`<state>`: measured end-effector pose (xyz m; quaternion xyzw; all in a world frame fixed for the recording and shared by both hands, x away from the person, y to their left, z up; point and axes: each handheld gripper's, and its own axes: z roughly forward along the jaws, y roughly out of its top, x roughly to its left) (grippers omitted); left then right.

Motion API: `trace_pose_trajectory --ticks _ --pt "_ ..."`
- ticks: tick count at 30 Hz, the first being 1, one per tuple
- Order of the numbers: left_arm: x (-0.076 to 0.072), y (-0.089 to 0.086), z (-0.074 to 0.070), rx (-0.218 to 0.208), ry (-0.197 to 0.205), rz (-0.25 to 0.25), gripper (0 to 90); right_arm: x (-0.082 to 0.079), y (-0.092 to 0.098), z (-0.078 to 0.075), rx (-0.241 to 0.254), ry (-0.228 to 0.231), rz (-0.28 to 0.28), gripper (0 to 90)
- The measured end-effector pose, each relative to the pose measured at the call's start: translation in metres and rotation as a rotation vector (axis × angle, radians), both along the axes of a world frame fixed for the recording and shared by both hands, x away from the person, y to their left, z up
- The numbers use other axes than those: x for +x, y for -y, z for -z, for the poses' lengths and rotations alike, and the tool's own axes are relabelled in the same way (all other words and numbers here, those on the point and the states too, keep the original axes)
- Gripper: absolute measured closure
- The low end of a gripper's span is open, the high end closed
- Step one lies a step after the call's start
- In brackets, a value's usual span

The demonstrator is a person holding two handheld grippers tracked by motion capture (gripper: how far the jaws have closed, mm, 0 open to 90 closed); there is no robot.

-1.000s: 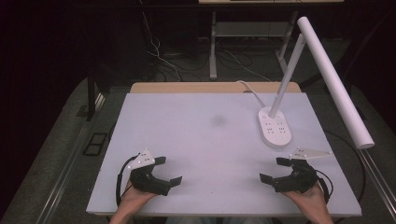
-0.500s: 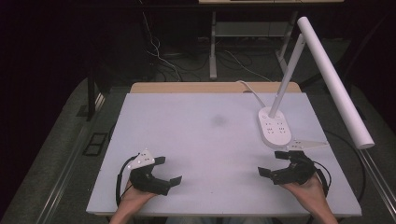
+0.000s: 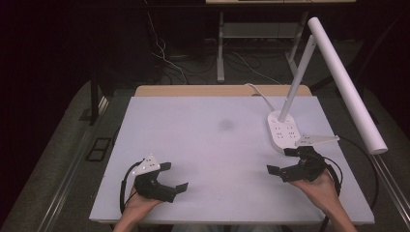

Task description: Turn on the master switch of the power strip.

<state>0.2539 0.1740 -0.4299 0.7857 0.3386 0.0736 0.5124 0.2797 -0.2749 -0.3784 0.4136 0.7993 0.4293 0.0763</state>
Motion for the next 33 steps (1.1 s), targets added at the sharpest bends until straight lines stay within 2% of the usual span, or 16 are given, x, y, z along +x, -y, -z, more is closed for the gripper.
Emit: trace_pose_trajectory --ticks 17,22,33 --pt "0.000 -0.001 0.000 0.001 0.002 -0.001 0.0 0.023 -0.005 -0.013 -0.024 -0.001 -0.003 0.4" --pt "0.001 -0.002 0.000 0.004 0.002 -0.001 0.0 0.032 -0.002 -0.013 -0.024 -0.015 0.008 0.4" --pt "0.001 -0.001 0.000 0.003 0.000 -0.005 0.0 0.045 0.001 -0.020 -0.048 -0.007 0.007 0.4"
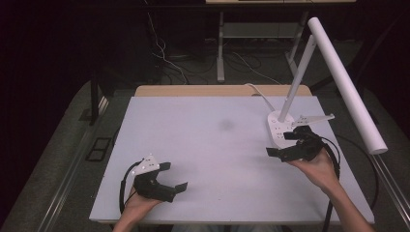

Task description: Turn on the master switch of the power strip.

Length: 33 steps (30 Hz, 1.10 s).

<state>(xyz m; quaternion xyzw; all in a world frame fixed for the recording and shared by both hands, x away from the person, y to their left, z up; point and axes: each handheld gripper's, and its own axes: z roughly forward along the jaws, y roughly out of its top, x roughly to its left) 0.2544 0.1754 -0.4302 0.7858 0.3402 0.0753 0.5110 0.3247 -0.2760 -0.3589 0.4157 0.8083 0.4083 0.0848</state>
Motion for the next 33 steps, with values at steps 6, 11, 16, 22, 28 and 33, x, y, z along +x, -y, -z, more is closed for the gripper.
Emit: trace_pose_trajectory --ticks 6,11,16,22,28,33 --pt "0.000 0.000 0.000 0.003 -0.002 0.002 0.0 0.007 0.001 -0.002 -0.027 0.000 0.007 0.4" --pt "0.000 0.000 0.000 0.002 0.000 0.002 0.0 0.015 0.001 -0.003 -0.041 0.000 0.009 0.4" --pt "0.000 0.000 0.000 0.002 -0.002 0.002 0.0 0.020 0.002 -0.002 -0.037 -0.007 0.009 0.4" --pt "0.000 0.000 0.000 -0.001 -0.001 0.002 0.0 0.027 0.001 -0.001 -0.057 -0.008 0.012 0.4" --pt "0.000 -0.001 0.000 -0.002 -0.003 0.000 0.0 0.037 0.000 -0.003 -0.073 -0.005 0.016 0.4" --pt "0.000 -0.001 0.000 0.000 -0.003 0.001 0.0 0.044 -0.001 -0.003 -0.087 -0.001 0.019 0.4"
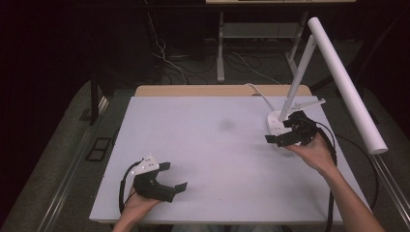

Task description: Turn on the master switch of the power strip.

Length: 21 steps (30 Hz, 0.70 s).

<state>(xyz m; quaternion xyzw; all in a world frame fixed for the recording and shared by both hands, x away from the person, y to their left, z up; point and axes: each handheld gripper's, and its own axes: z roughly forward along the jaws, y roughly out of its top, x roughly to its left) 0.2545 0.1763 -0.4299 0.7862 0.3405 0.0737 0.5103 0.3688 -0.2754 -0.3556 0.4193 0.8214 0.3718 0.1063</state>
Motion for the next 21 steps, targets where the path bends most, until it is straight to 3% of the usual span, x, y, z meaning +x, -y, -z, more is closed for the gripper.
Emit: trace_pose_trajectory --ticks 21 --pt "0.000 0.000 0.000 0.003 0.000 -0.005 0.0 0.030 -0.013 -0.006 -0.090 0.015 -0.018 0.4"
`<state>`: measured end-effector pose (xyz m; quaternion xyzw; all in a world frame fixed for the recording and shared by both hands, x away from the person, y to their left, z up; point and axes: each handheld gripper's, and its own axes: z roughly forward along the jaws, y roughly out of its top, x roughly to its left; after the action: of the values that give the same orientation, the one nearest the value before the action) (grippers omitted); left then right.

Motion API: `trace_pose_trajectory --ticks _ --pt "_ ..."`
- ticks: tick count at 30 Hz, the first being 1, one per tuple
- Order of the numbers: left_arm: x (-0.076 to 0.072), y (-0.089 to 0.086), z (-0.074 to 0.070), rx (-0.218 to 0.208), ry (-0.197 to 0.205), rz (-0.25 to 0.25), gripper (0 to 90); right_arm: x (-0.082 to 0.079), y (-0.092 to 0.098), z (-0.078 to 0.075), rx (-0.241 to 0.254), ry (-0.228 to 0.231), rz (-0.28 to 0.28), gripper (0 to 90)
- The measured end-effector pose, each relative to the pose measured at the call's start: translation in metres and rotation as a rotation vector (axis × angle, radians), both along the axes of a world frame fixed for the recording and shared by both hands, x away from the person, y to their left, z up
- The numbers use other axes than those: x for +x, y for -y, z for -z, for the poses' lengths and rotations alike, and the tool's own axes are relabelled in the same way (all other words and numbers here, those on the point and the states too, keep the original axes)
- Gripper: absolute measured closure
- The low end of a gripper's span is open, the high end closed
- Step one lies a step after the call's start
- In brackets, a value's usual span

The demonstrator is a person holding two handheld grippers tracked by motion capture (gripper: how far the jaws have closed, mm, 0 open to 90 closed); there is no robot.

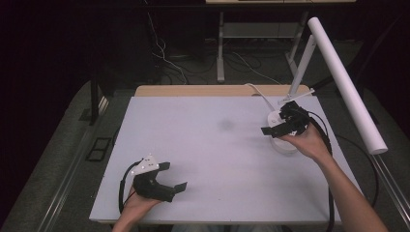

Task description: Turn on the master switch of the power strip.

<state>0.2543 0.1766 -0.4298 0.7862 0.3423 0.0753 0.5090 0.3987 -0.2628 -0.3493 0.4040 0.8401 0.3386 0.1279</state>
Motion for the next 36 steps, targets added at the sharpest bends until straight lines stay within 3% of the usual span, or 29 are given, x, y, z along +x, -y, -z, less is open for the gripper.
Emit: trace_pose_trajectory --ticks 5,10,11,18,21,30,32,36 --pt "0.000 0.000 0.000 0.000 0.003 0.003 0.0 0.007 -0.002 -0.001 -0.018 -0.002 0.004 0.4" --pt "0.000 0.000 0.000 -0.004 0.005 -0.001 0.0 0.013 -0.005 -0.002 -0.065 0.000 0.002 7.9" --pt "0.000 0.000 0.000 -0.004 0.004 -0.001 0.0 0.014 -0.005 -0.002 -0.075 -0.003 0.003 13.4" --pt "0.000 0.000 0.000 -0.003 0.004 0.001 0.0 0.022 -0.009 -0.005 -0.112 0.018 0.014 26.9" --pt "0.000 -0.001 0.000 -0.002 0.007 0.002 0.0 0.027 -0.013 -0.005 -0.170 0.027 0.014 36.1" --pt "0.001 -0.001 0.000 -0.003 0.006 0.003 0.0 0.038 -0.016 -0.005 -0.255 0.037 0.041 56.8" --pt "0.001 -0.001 0.000 -0.005 0.006 0.002 0.0 0.043 -0.016 -0.005 -0.273 0.041 0.052 66.7" --pt "0.001 -0.001 0.000 -0.005 0.007 0.002 0.0 0.049 -0.017 -0.002 -0.296 0.030 0.064 78.2"
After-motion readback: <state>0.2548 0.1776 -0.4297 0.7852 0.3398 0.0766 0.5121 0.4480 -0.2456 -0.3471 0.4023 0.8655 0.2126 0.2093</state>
